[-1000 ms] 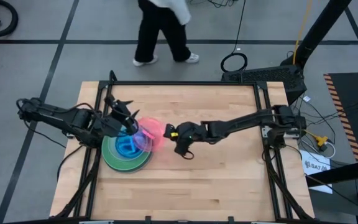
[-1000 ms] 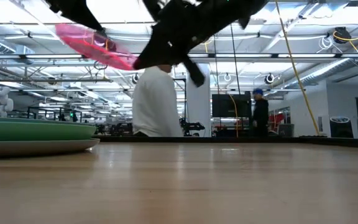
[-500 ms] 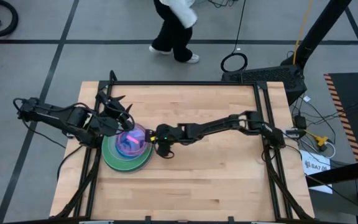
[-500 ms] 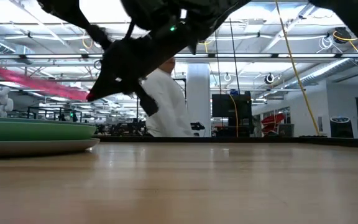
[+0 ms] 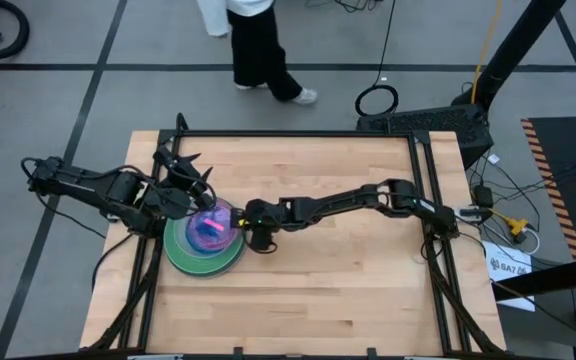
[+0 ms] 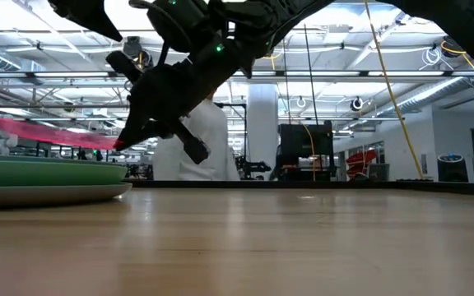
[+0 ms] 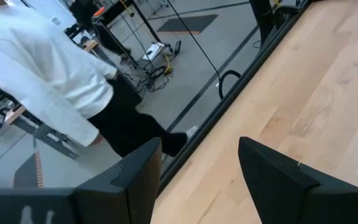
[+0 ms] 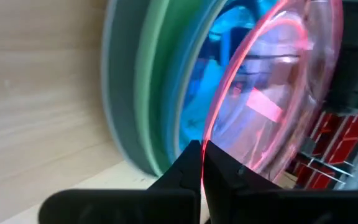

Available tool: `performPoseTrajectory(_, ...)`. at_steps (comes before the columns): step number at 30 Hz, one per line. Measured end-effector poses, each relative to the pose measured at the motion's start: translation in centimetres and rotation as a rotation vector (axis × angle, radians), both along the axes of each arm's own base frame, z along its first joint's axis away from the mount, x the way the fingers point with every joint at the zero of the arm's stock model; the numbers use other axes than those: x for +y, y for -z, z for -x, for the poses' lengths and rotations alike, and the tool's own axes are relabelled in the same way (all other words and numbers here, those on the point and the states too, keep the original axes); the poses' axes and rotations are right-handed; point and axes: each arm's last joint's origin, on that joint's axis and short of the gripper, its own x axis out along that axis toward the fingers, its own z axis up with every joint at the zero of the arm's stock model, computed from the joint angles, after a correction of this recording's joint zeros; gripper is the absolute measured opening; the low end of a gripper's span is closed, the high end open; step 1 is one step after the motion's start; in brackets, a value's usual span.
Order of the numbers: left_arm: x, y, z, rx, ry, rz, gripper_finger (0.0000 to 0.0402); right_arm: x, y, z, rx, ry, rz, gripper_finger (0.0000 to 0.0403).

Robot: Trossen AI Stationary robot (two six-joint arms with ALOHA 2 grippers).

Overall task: Stack plastic plates
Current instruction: Stack the light pink plate on top of the light blue plate

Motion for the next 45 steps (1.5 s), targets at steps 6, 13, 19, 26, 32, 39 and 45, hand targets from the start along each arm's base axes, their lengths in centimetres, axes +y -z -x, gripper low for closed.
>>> performPoseTrajectory(6, 0.0, 0.0, 0.0, -0.005, -0.002, 0.003, 0.022, 0.0, 0.3, 0.2, 0.032, 0.037, -0.04, 0.0007)
performPoseTrajectory(13, 0.0, 0.0, 0.0, -0.005, -0.002, 0.003, 0.022, 0.0, 0.2, 0.2, 0.023, 0.059, -0.066, 0.0012)
performPoseTrajectory(19, 0.0, 0.0, 0.0, -0.005, -0.002, 0.003, 0.022, 0.0, 0.1, 0.1, 0.003, 0.053, -0.097, 0.0028)
performPoseTrajectory(26, 0.0, 0.0, 0.0, -0.005, -0.002, 0.003, 0.022, 0.2, -0.4, -0.3, -0.063, 0.049, -0.186, 0.0082)
performPoseTrajectory(32, 0.0, 0.0, 0.0, -0.006, -0.003, 0.004, 0.022, 0.2, -0.9, -0.6, -0.117, 0.05, -0.196, 0.0119)
performPoseTrajectory(39, 0.0, 0.0, 0.0, -0.018, -0.008, 0.013, 0.022, 0.1, -0.6, -0.5, -0.106, 0.141, -0.275, 0.014)
performPoseTrajectory(45, 0.0, 0.1, 0.1, -0.025, -0.015, 0.022, 0.022, 0.5, -0.7, -0.4, -0.138, 0.279, -0.358, 0.0141)
